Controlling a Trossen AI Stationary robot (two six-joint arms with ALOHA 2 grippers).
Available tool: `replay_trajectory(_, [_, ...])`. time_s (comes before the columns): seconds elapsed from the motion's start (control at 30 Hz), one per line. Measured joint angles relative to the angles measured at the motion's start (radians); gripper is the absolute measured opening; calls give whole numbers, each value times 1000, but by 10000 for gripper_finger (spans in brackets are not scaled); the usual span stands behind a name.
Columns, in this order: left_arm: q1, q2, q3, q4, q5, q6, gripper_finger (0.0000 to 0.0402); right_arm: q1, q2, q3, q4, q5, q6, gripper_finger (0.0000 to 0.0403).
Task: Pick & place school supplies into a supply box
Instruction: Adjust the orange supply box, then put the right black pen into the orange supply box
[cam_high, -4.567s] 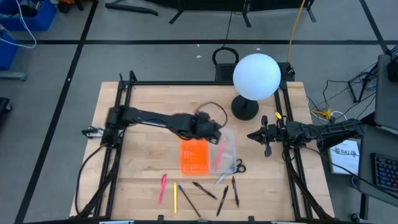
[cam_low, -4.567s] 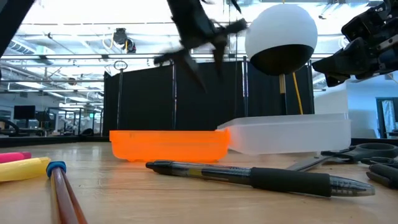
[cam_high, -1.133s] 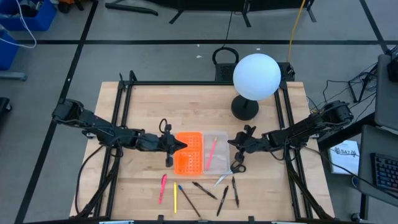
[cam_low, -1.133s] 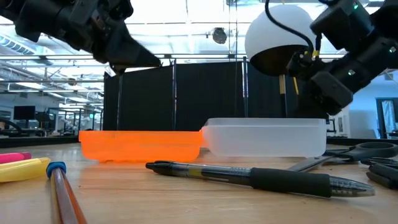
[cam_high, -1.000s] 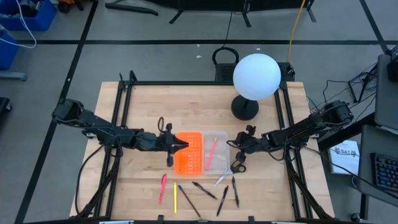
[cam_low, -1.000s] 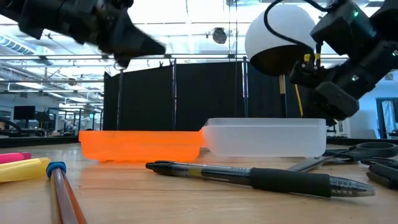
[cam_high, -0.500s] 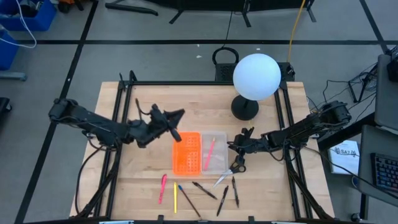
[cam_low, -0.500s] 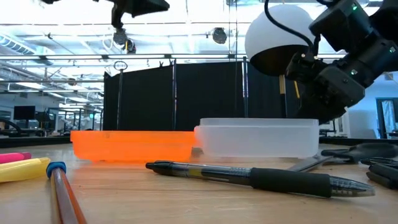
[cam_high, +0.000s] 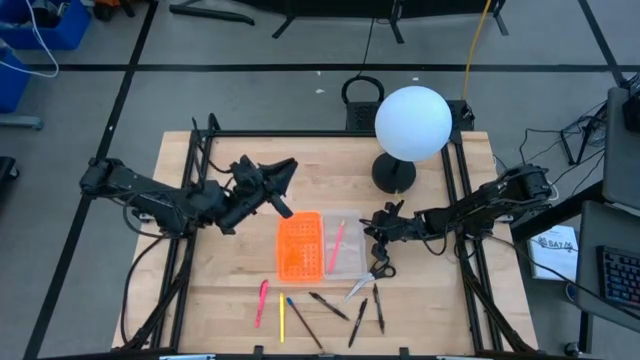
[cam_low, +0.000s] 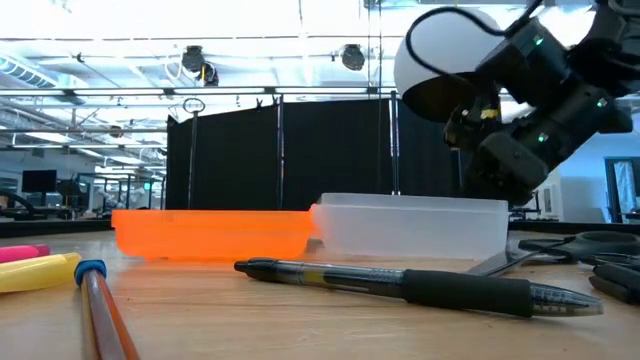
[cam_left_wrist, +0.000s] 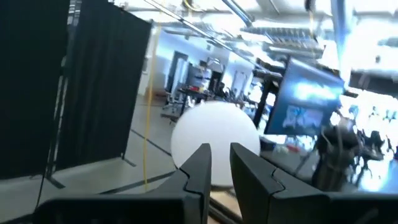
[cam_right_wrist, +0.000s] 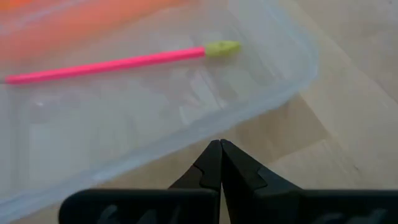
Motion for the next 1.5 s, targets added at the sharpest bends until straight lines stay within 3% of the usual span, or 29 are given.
replay_trajectory(0.33, [-45,17,1,-38,43,74,67,-14,-1,0,6,1,5,0])
replay_trajectory(0.47, [-75,17,1,-43,-6,82,67,-14,-1,0,0,1,5,0])
replay_trajectory(0.67, [-52,13,1,114,22,72,67,-14,-6,0,8,1,6,0])
replay_trajectory(0.77, [-31,-14,14,183,-21,107,67,-14,-6,0,15,-4,21,0])
replay_trajectory(0.93, [15,-109,22,18,-204,317,67,-7,-7,0,28,-111,-21,0])
replay_trajectory(1.03, [37,-154,-16,-237,-219,233,67,5,-37,0,-11,-158,-56,0])
replay_trajectory(1.13, [84,-199,-53,-493,-99,28,67,16,-120,0,-144,-142,-82,0])
replay_trajectory(1.23, [155,-245,-113,-610,78,-108,67,16,-258,0,-302,-68,-88,0])
replay_trajectory(1.37, [224,-279,-255,-601,315,-156,67,30,-454,46,-600,-35,-123,0])
replay_trajectory(1.5, [255,-279,-434,-417,371,-212,67,97,-536,238,-975,70,-72,0])
